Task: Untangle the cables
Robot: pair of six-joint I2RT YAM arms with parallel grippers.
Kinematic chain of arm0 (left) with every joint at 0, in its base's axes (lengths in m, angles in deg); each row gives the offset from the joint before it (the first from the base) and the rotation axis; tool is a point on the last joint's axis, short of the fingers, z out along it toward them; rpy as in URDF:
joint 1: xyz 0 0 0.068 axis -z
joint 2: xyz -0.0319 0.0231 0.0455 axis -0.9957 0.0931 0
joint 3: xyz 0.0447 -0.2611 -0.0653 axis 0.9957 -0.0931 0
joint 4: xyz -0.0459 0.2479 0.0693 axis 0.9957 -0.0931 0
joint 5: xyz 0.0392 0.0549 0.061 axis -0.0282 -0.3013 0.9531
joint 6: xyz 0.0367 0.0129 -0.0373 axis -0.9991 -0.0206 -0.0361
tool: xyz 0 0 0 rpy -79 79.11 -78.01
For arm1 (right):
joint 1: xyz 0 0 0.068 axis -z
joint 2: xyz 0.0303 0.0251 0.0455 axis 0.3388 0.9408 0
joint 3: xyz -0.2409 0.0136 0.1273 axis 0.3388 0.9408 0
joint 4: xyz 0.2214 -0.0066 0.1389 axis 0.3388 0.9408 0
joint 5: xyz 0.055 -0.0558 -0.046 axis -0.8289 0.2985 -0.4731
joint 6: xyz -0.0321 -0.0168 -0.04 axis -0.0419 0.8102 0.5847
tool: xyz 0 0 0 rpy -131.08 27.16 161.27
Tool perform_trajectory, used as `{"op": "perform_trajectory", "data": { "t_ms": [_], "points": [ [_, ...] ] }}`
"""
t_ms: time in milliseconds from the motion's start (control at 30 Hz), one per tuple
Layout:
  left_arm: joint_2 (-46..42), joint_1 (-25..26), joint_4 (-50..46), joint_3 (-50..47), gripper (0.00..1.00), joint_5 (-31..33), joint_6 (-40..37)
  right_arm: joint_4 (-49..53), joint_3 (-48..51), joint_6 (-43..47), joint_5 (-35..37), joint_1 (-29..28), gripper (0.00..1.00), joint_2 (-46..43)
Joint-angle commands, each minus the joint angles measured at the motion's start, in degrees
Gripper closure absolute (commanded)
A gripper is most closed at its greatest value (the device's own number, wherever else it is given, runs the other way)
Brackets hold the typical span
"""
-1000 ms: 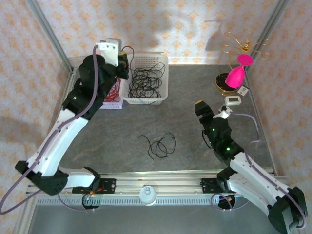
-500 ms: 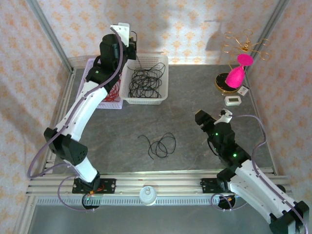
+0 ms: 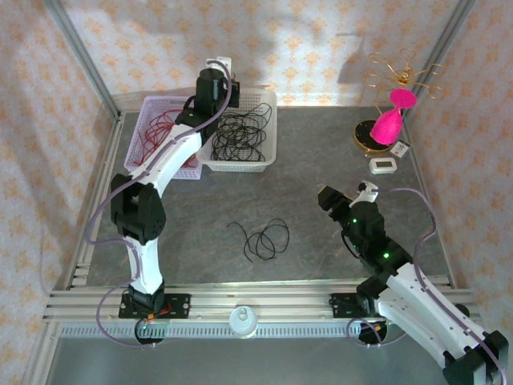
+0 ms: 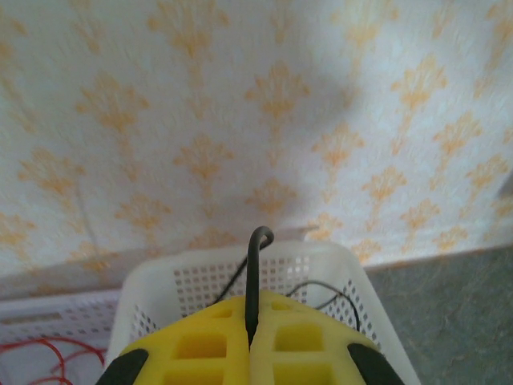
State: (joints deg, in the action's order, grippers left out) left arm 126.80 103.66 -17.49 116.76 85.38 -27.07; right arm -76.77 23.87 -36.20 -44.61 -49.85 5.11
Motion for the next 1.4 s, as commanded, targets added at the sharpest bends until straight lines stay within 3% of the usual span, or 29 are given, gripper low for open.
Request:
{"op": "perform_trajectory", "data": {
  "t_ms": [0, 200, 300, 500, 667, 867, 1133, 1367],
  "points": [
    [0.73, -0.11, 4.12, -3.83, 1.0, -2.78, 3.03, -0.65, 0.43, 0.96, -0.53, 0.07, 0.26, 0.48],
    [1.65, -0.11, 6.72, -10.39, 1.0, -6.14, 5.82, -2.17, -0.26, 2.81, -4.89, 0.07, 0.27, 5.8],
    [2.3, -0.11, 6.66, -11.87, 0.8, -7.26, 6.94, -2.83, -1.14, 3.78, -7.49, 0.07, 0.28, 9.75],
    [1.15, -0.03, 6.38, -14.26, 0.58, -8.31, 7.65, -3.75, -2.03, 4.17, -8.97, 0.07, 0.29, 12.91],
    [-2.81, -0.06, 7.43, -18.15, 0.54, -8.53, 7.78, -3.7, -2.21, 4.44, -8.61, 0.07, 0.29, 13.08],
    [-13.11, 0.11, 6.42, -26.05, 0.53, -9.72, 9.17, -3.56, -3.37, 5.82, -11.23, 0.07, 0.31, 14.95],
    [-36.93, 4.26, 3.62, -51.25, 0.49, -8.89, 14.14, 1.8, -8.06, 11.57, -15.66, -1.2, 0.38, 24.06],
    [-54.59, 9.78, 0.22, -69.88, 0.48, -9.45, 24.06, 6.45, -15.67, 18.39, -11.63, -10.41, 0.44, 41.03]
  ]
}}
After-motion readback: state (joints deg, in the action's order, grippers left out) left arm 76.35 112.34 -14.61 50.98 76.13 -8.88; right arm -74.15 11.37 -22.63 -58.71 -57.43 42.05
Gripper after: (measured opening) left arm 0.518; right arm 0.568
